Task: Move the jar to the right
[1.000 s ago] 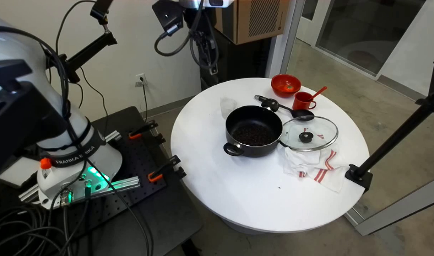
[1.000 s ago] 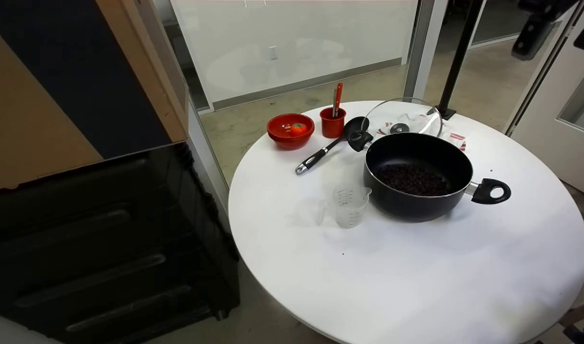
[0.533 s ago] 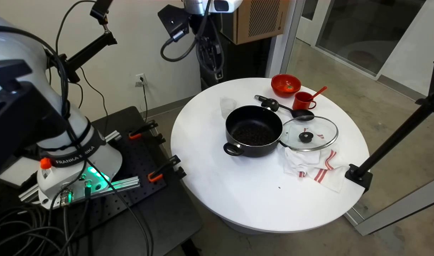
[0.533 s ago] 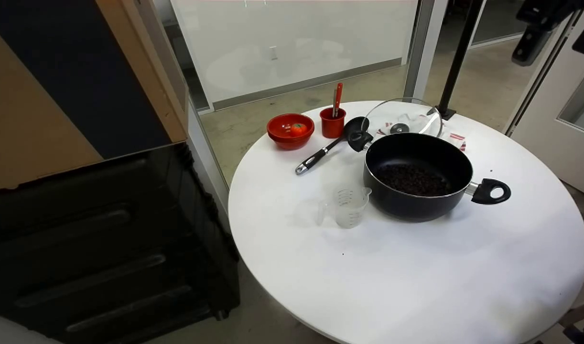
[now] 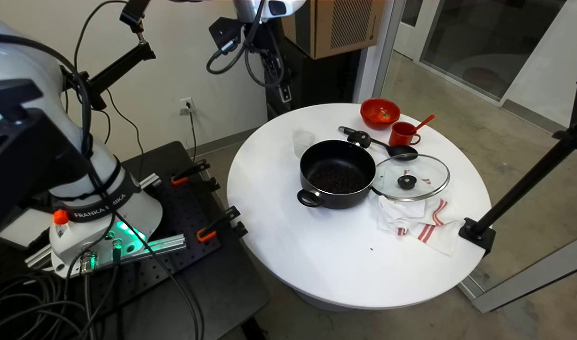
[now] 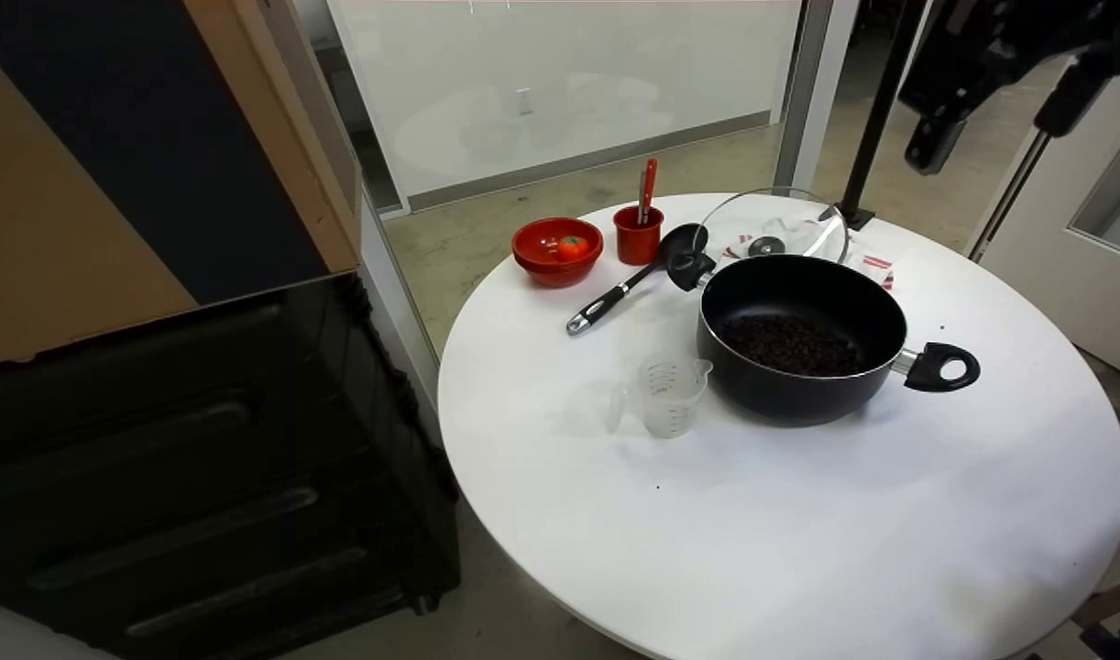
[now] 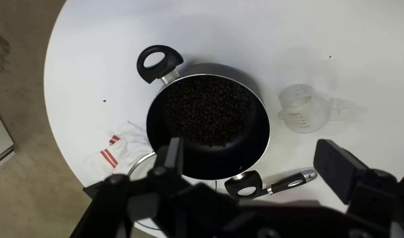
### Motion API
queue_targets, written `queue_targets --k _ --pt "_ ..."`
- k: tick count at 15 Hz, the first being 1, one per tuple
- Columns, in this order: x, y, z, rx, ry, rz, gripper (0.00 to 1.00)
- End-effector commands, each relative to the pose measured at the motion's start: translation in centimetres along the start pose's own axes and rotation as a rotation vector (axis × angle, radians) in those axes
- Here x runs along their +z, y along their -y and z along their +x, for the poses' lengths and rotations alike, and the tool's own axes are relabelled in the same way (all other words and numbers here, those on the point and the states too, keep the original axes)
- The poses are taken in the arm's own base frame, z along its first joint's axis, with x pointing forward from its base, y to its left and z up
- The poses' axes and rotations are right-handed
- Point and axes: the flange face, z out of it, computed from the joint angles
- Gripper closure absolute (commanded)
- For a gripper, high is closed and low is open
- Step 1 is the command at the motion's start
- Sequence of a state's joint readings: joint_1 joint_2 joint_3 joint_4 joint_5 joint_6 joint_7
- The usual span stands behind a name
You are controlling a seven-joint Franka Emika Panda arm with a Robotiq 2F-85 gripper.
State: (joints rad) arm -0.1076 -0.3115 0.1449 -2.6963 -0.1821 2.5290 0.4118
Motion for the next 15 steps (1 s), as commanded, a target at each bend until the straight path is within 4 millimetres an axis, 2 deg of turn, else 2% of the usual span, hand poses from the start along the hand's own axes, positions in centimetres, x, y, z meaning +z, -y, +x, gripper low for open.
queue_targets --k 1,6,7,9,15 --pt "1.0 4.4 -0.9 -0.024 -0.028 -0.002 0.00" --pt "1.5 9.7 -1.3 -0.080 -0.023 0.069 0.00" --pt "1.1 8.2 -2.1 -0.078 -0.025 0.041 0.00" --pt "1.3 9.2 -2.0 -0.095 -0.019 0.049 0.00" --pt "1.5 9.3 -1.7 -0.095 -0.014 0.051 0.00"
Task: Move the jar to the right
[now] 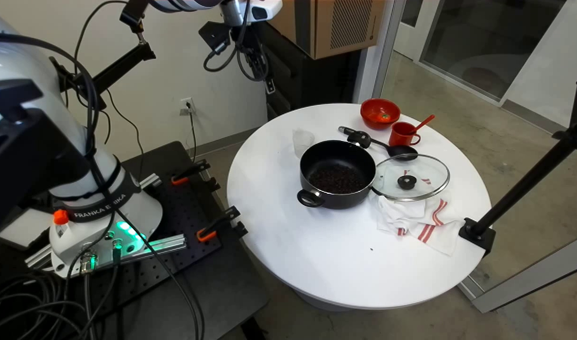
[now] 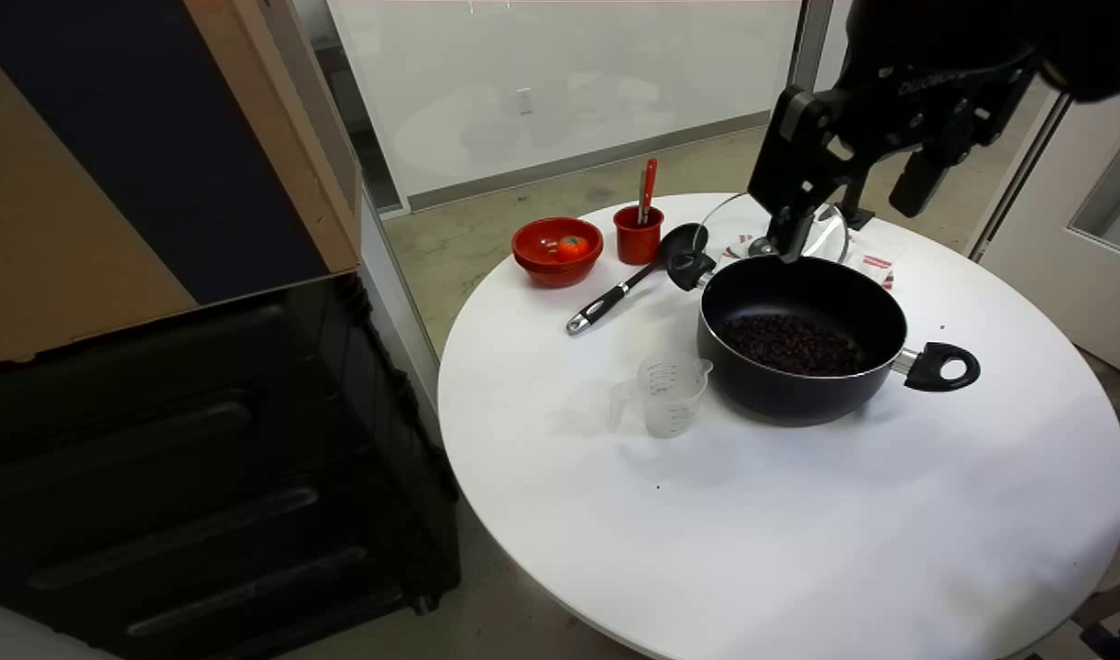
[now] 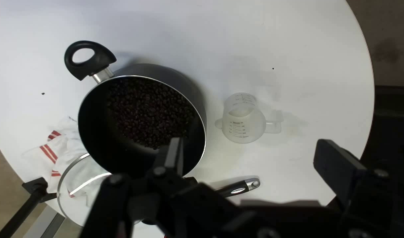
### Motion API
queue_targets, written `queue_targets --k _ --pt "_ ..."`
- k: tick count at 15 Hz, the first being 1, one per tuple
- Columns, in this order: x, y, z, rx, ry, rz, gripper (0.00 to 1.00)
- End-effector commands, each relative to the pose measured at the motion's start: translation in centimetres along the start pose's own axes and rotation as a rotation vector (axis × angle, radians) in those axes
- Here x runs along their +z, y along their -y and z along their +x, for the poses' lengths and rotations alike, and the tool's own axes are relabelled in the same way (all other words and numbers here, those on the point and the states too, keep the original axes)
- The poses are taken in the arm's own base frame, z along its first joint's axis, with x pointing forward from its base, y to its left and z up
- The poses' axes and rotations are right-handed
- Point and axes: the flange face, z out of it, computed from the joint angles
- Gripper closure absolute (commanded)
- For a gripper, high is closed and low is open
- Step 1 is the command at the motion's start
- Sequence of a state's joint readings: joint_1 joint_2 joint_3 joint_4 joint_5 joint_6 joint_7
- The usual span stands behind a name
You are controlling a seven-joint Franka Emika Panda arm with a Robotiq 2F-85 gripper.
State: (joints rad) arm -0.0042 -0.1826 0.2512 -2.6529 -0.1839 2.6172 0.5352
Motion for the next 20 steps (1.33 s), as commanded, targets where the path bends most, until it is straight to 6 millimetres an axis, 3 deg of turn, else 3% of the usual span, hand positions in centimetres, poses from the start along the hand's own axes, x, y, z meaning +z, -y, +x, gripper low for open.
queue_targets --k 1,14,16,20 --pt "0.0 0.0 0.0 0.000 0.001 0.000 0.00" --pt "0.0 0.0 0.0 0.000 0.001 0.000 0.00" --pt "0.6 1.0 -0.5 -0.110 0.059 0.085 0.00" --pt "-0.1 2.0 -1.9 -0.267 0.091 0.211 0.00"
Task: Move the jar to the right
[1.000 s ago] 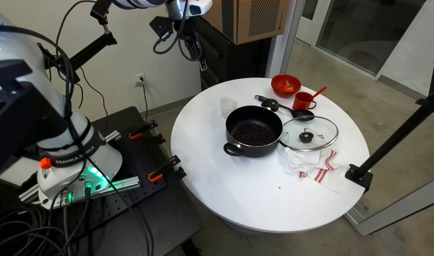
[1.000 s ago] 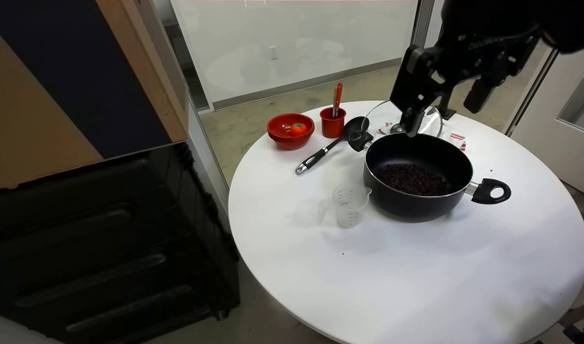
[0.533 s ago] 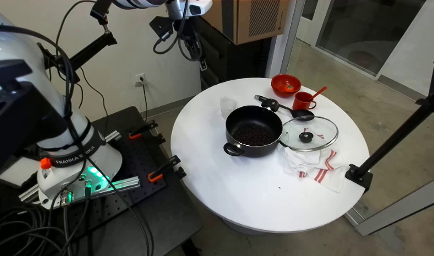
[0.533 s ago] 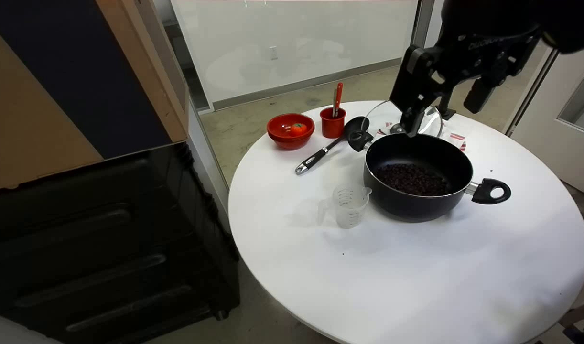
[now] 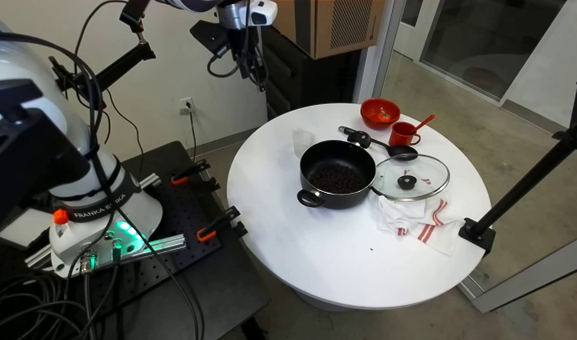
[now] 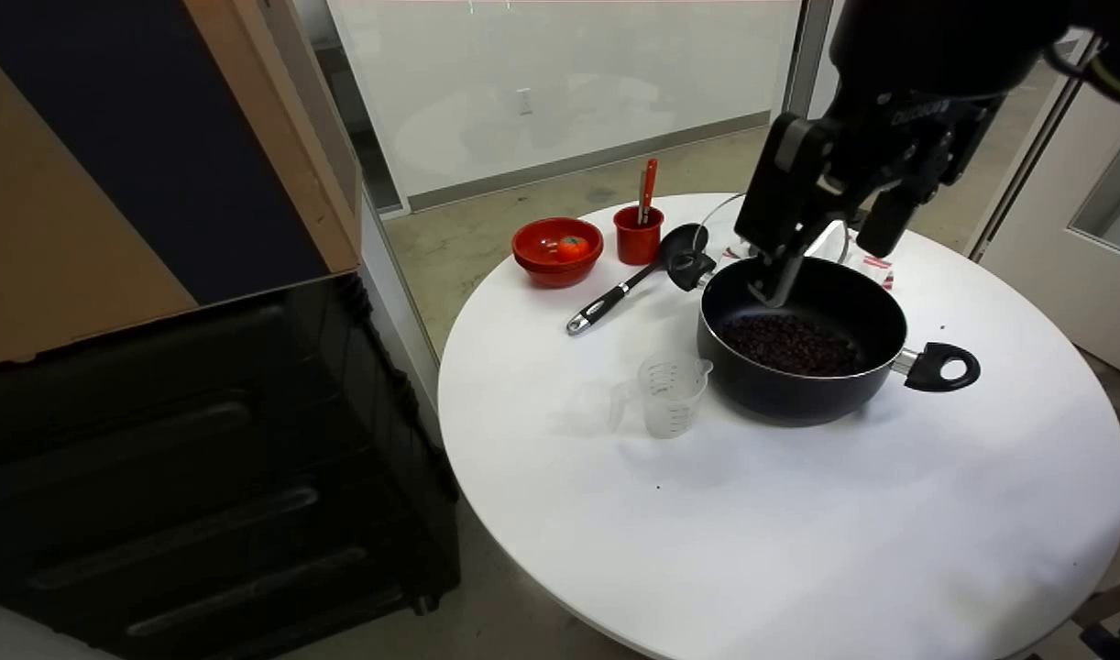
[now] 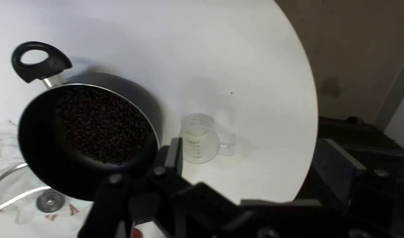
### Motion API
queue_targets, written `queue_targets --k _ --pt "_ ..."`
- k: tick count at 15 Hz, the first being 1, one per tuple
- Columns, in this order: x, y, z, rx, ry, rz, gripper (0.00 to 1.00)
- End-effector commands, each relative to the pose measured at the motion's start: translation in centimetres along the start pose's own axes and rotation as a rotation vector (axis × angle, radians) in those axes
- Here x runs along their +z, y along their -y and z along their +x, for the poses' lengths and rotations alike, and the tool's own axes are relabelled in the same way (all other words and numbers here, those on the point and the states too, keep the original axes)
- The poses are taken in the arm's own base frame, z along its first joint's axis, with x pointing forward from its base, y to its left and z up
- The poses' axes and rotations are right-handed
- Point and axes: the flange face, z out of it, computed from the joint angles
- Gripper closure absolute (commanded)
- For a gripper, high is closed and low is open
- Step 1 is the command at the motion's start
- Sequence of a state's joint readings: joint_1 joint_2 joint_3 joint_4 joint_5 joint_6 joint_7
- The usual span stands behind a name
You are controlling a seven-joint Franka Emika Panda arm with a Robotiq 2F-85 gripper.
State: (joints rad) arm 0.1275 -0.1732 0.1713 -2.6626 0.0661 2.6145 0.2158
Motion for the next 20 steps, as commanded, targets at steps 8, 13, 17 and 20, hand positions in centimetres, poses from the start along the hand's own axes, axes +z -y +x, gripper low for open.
queue_targets --k 8,13,17,20 --pt "0.3 0.8 -0.9 -0.194 0.090 0.090 0.00" --pt "0.5 0.2 -1.1 -0.219 0.112 0.058 0.00" --pt "0.5 0.2 -1.2 -0.256 0.143 0.059 0.00" --pt "0.6 1.1 -1.8 -0.425 0.234 0.048 0.00"
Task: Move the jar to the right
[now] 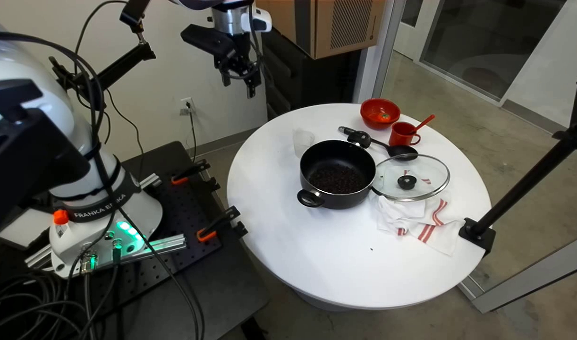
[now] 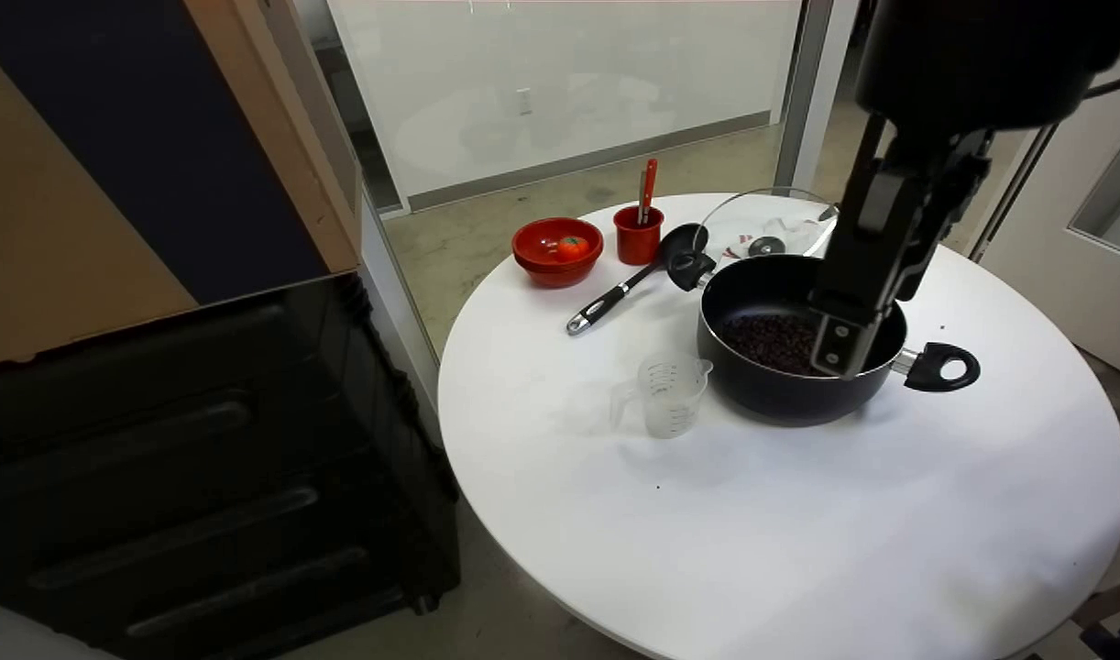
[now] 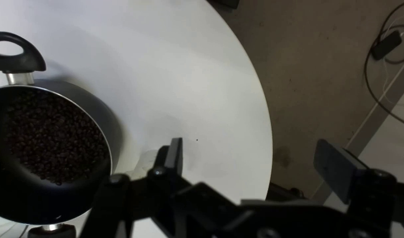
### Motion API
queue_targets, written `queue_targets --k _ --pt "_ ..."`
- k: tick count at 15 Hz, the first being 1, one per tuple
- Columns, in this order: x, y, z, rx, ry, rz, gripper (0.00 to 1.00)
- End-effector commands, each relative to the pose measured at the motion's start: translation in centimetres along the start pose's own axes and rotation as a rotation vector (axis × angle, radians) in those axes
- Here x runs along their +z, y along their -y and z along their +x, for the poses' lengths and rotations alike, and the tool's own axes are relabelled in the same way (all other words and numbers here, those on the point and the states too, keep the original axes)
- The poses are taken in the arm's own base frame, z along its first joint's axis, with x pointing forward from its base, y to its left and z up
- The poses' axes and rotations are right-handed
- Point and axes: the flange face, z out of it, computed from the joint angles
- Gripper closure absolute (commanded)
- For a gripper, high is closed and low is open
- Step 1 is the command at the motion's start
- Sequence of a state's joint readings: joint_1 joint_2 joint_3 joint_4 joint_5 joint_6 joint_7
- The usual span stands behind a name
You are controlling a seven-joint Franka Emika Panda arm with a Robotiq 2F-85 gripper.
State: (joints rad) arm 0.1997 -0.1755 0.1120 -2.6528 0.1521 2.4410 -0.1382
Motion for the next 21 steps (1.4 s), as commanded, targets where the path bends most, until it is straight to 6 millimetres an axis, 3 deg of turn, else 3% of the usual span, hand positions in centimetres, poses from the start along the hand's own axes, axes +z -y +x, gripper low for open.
queue_targets --k 1,5,9,11,14,21 --pt "-0.2 1.1 0.0 -0.172 0.099 -0.012 0.00" --pt "-0.6 1.9 0.8 -0.332 0.215 -0.078 0.00" --pt "-1.4 1.9 3.1 -0.373 0.215 -0.214 0.00" --pt "-1.5 1.7 4.0 -0.401 0.190 -0.133 0.00" --pt "-1.1 1.4 3.8 -0.525 0.163 0.022 0.00" --pt "-0.9 -2.7 2.5 -0.853 0.276 0.185 0.00"
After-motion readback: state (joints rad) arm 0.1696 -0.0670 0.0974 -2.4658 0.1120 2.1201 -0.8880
